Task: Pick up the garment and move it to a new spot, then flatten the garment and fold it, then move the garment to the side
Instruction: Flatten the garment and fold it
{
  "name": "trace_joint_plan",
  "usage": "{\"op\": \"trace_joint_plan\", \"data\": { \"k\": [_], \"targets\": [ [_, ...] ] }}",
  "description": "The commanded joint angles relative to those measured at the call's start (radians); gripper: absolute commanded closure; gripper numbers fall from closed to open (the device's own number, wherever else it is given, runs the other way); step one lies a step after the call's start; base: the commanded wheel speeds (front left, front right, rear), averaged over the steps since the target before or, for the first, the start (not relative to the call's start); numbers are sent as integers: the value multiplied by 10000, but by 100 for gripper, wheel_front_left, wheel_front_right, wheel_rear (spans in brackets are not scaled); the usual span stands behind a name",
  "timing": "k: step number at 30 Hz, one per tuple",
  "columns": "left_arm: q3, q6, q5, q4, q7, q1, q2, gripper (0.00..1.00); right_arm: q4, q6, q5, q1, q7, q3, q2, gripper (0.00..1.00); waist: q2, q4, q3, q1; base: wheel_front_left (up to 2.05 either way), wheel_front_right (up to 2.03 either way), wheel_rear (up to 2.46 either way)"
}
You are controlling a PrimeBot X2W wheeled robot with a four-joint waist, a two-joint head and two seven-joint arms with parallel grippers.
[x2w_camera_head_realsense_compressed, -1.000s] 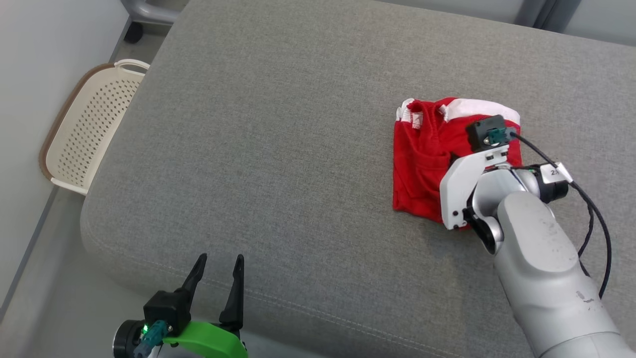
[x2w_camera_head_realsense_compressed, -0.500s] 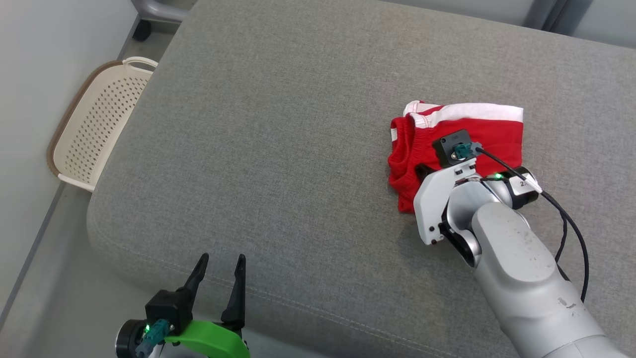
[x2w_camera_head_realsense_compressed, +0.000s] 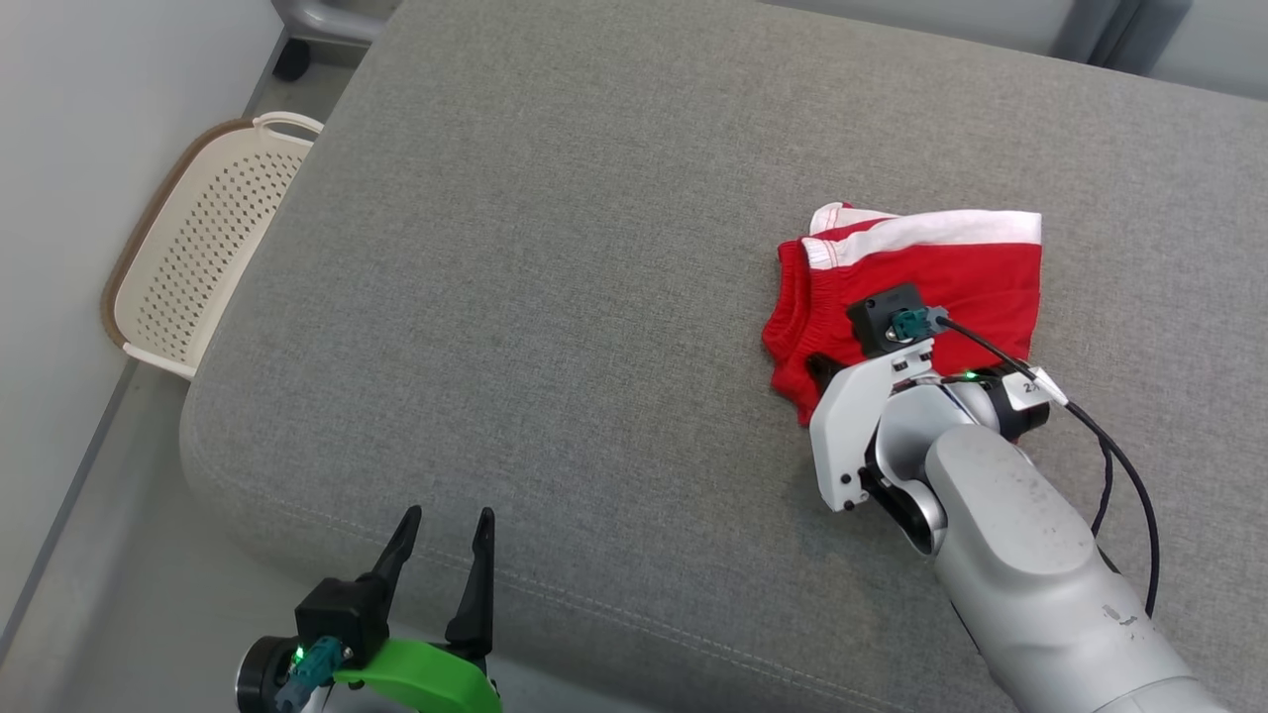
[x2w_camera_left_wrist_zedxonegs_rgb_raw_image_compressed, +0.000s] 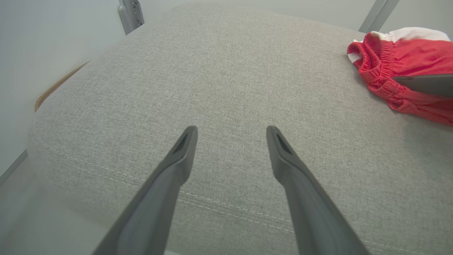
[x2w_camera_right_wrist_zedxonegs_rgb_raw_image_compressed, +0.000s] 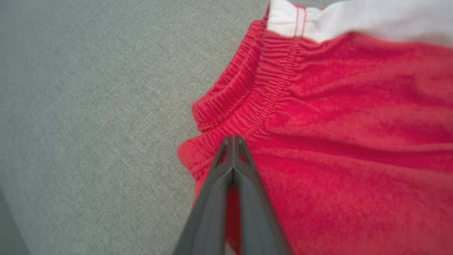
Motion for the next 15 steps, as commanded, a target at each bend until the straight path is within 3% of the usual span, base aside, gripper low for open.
{"op": "trace_joint_plan", "data": {
  "k": [1,7,8,9,10,15],
  "targets": [
    [13,-18,-99,22,-34,-124,36,0,100,-3,180,-79,-79,116,-14,100,0,10,-26,0,0,0,0],
    [51,57,-113,63,-49,-26,98,0,122,-3,879,-207,-273,550,-18,100,0,-49,-212,0,0,0,0],
    [55,63,-105,59,-51,2,116,0,77,-3,970,-265,-299,551,-19,94,0,-78,-258,0,0,0,0],
    [59,69,-105,51,-54,34,130,0,29,-3,1062,-307,-314,545,-19,53,0,-108,-311,0,0,0,0],
    [61,86,-107,39,-55,68,145,0,-36,-3,1116,-361,-343,510,-19,0,0,-145,-373,0,0,0,0],
    [55,181,-124,-101,23,305,280,0,-203,-3,1144,-639,192,-397,-30,0,0,-399,-710,0,0,0,0]
  ]
}}
